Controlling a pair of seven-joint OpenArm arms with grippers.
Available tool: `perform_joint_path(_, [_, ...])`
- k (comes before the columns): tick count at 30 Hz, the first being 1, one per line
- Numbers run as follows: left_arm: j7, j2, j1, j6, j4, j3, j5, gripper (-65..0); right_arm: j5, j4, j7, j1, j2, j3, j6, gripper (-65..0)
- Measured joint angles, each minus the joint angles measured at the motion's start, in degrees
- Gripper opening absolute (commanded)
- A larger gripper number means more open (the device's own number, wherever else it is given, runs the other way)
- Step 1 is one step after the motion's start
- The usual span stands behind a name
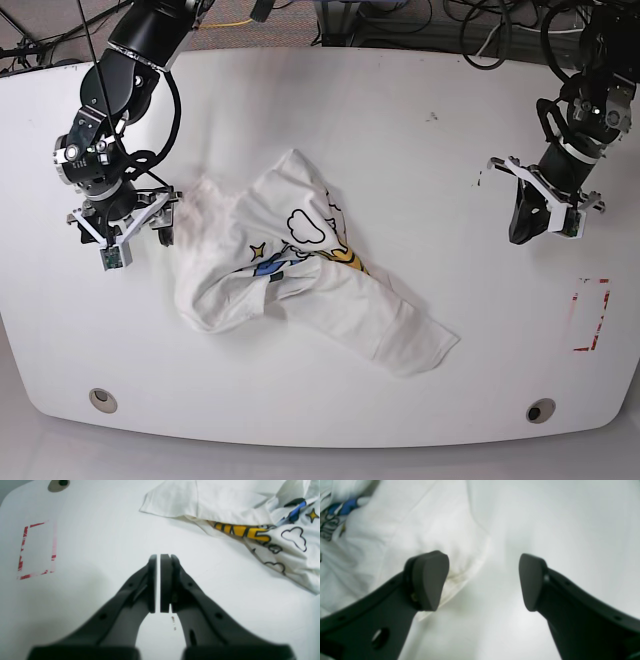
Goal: Fold the T-shirt properly
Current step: 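Move the right gripper to the shirt's collar edge and grasp it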
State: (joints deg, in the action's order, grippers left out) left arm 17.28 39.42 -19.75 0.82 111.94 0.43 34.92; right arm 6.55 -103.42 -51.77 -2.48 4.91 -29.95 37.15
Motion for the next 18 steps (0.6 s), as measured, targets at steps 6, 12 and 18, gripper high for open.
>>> perform_joint_path(6, [-0.1,-0.3,-1.3,-0.2,-0.1,-0.1,-0.1,-65.0,3.5,3.8,0.1,0.5,-2.0,0.0,0.6,-20.3])
perform_joint_path(12, [0.1,-2.4,-2.5,0.1,-0.1,-0.1,-2.9,-65.0,10.9,16.6,-1.3,-2.6,-1.2,-4.5,0.6,-20.5])
perform_joint_path(18, [-0.1,-3.3,-3.6,0.1,-0.1,0.0,-5.3,-65.0,15.2,27.0,-0.6,-9.9,3.3,-6.0,0.6,-20.5])
